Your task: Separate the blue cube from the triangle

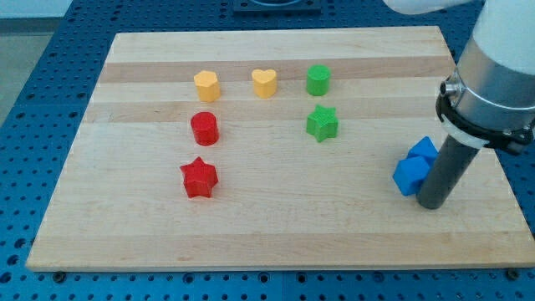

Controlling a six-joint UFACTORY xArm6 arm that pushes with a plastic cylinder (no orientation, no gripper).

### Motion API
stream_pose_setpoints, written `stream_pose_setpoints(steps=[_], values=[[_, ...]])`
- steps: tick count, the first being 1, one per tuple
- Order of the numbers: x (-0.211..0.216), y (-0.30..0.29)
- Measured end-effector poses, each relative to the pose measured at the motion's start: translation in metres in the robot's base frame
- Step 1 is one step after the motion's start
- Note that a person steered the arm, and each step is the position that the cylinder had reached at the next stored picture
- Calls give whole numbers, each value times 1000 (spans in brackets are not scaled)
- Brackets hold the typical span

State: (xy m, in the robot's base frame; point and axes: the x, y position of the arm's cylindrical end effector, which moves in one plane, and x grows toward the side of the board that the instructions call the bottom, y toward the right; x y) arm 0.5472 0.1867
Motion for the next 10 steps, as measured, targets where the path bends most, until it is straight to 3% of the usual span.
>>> stream_pose_setpoints(steps=[2, 3, 4, 5, 10], values=[[4, -3], [5, 35], [-27, 39], [-46, 37], [-47, 3]])
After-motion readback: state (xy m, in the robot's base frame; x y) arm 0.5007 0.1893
